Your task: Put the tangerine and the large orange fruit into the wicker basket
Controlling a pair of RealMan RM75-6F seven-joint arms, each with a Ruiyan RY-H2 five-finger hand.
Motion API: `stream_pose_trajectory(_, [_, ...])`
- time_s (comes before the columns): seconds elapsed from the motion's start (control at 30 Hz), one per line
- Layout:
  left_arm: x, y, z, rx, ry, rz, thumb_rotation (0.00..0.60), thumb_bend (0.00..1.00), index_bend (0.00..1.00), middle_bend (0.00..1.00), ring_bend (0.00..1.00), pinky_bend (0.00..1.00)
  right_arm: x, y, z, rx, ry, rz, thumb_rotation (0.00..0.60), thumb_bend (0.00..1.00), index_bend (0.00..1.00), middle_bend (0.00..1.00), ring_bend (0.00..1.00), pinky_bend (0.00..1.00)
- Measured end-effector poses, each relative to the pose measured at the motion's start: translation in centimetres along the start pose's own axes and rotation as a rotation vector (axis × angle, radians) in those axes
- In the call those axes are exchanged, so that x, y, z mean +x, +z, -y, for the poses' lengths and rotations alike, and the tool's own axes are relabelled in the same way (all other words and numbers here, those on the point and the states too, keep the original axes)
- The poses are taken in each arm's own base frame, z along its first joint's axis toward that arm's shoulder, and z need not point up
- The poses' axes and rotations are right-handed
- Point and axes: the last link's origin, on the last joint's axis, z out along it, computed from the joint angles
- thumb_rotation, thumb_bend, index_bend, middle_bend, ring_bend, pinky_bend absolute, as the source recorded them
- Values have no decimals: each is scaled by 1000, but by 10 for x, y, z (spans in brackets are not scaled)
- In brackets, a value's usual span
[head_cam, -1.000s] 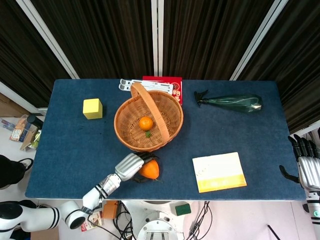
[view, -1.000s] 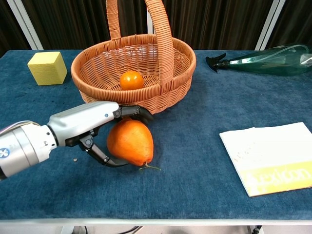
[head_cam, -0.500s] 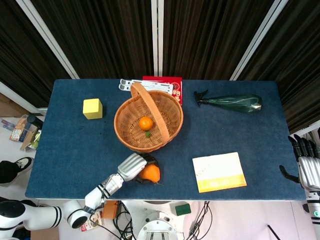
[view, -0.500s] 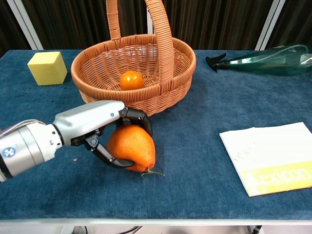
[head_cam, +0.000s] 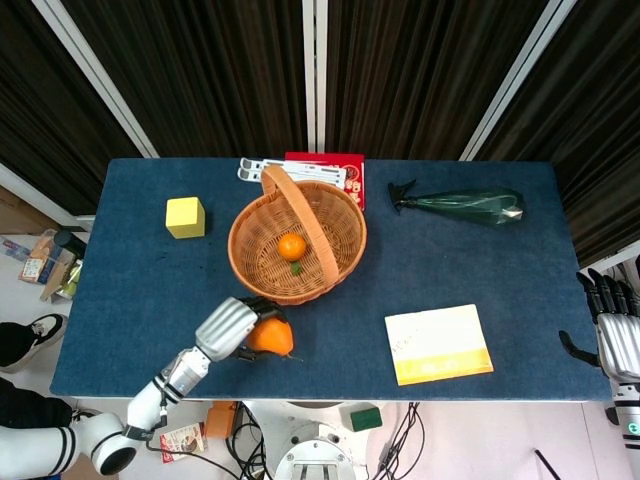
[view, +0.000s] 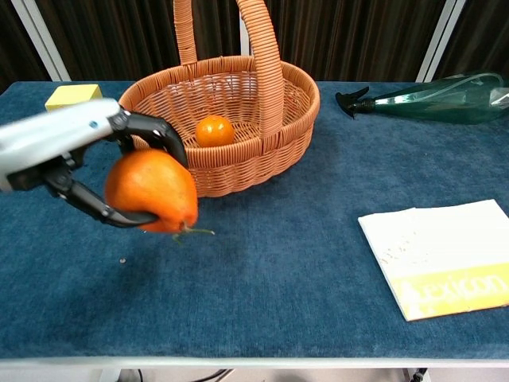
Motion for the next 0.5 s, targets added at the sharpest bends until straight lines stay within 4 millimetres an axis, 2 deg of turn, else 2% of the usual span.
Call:
stream_pose_trajectory(0.13, [41, -13, 16, 84, 62, -89, 600, 208, 411, 442, 348, 544, 0, 0, 1, 1, -3, -4, 600, 292, 0, 0, 0, 0])
stream_pose_trajectory(0.23, [67, -12, 28, 152, 70, -149, 600, 208, 411, 442, 348, 542, -1, 0, 1, -1, -5, -3, 600, 292, 0, 0, 0, 0])
stream_pose_trajectory(0.37, [91, 7, 40, 201, 50, -199, 600, 208, 411, 442, 348, 539, -1, 0, 1, -3, -4, -4, 600, 290, 0, 0, 0, 0])
stream_pose_trajectory(0.5, [93, 32, 46, 205, 24, -167, 600, 208, 411, 442, 348, 538, 0, 0, 0, -10, -3, -5, 600, 291, 0, 0, 0, 0])
